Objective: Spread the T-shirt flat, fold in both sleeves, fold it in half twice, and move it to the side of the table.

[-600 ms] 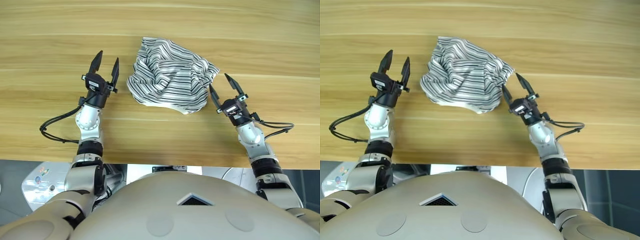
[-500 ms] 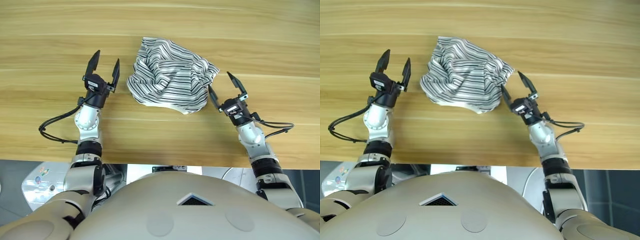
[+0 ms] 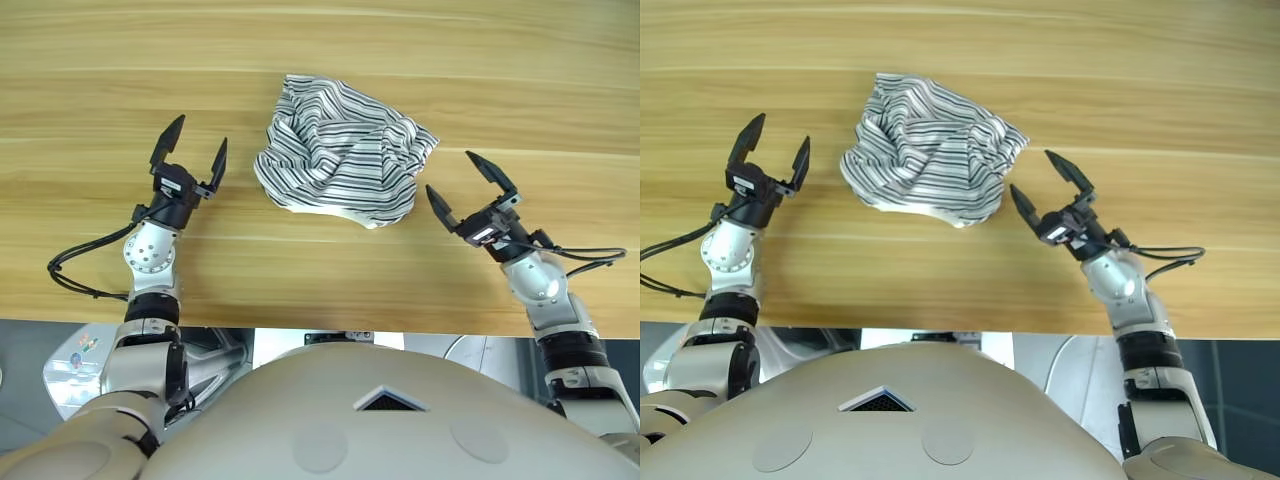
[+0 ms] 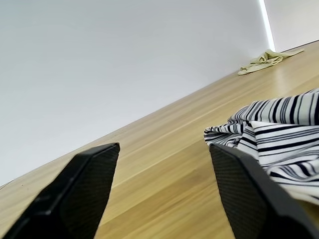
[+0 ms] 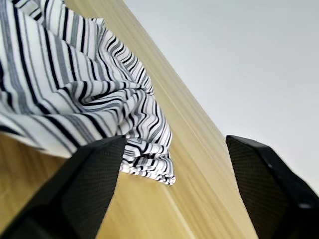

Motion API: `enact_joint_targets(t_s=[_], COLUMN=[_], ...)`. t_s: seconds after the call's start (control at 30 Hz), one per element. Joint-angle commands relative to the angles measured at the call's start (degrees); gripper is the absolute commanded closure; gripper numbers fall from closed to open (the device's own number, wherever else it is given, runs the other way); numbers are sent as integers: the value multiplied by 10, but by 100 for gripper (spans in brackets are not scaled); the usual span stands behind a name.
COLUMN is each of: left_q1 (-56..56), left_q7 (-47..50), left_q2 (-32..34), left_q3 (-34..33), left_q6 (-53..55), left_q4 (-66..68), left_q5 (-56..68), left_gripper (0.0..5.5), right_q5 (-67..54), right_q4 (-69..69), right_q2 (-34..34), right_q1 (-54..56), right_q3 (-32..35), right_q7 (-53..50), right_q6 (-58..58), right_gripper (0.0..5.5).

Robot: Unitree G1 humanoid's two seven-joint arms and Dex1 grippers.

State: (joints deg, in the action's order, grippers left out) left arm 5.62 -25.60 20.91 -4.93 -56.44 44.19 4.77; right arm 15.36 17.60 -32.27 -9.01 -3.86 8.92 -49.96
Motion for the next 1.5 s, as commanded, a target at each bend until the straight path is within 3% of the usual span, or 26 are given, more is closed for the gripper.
enact_joint_targets(t_s=[0.03, 0.2, 0.47, 0.63, 0.83, 1.17, 1.5], left_q1=[0, -16, -12, -6, -13, -14, -25], left_q7=[-3, -1, -15, -15, 4, -9, 11], left_q2=[-6, 27, 13, 5, 47, 65, 83], left_q3=[5, 20, 27, 28, 43, 63, 83], left_q6=[5, -4, -2, -1, -5, -19, -17], left_q4=[-13, -14, -22, -15, -4, -11, -22], left_q5=[2, -48, -13, -15, -95, -96, -136], left_gripper=[214, 214, 214, 212, 212, 212, 212], right_q5=[-19, -16, -27, -32, 13, 27, 40], right_q4=[-2, -6, -11, -12, -15, -11, 30], right_q2=[-5, -13, -8, -6, -21, -33, -3], right_q1=[0, -26, -22, -18, -42, -40, 25], right_q3=[2, -18, -32, -29, -51, -69, -92], right_q7=[16, 49, 74, 74, 93, 110, 95], right_q6=[3, 4, 2, -2, 14, 16, 4], right_gripper=[181, 181, 181, 271, 271, 271, 271])
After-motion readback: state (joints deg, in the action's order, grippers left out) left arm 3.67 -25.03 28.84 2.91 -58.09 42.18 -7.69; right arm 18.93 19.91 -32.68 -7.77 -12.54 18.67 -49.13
